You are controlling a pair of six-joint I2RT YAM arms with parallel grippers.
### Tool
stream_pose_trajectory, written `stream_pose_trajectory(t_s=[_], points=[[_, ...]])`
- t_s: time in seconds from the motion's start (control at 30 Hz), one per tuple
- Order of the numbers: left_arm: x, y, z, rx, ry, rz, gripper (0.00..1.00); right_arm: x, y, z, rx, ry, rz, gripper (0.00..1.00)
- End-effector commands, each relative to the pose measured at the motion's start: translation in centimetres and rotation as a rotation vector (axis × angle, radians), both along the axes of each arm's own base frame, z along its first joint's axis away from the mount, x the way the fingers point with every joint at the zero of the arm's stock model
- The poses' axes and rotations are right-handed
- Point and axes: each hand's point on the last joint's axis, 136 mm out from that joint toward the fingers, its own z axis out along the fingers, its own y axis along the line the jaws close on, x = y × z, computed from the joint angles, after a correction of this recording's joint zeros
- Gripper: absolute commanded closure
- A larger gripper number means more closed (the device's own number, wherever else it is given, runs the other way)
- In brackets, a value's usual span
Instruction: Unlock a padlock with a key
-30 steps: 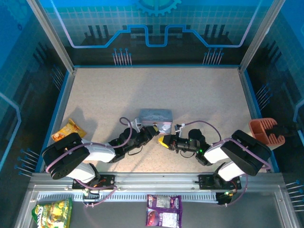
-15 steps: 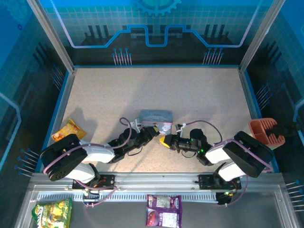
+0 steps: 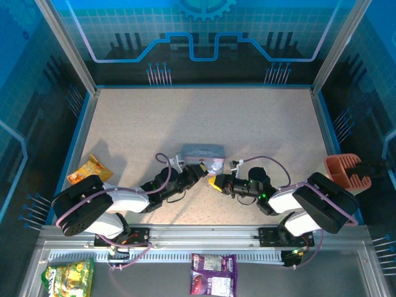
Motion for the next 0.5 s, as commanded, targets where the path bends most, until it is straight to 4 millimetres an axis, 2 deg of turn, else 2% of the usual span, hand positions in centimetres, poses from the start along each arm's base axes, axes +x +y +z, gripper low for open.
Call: stream_pose_trajectory(t_s=[0.0, 0.47], points=[[-5.0, -4.4, 3.7, -0.133, -0.061, -0.280, 1.00, 4.6, -2.5, 0.6, -0.008, -0.056, -0.224, 1.00], [-5.5, -5.8, 4.4, -0.195, -0.091, -0.302, 1.00, 5.1, -2.6, 0.8, 0.003, -0.049, -0.236, 1.00]])
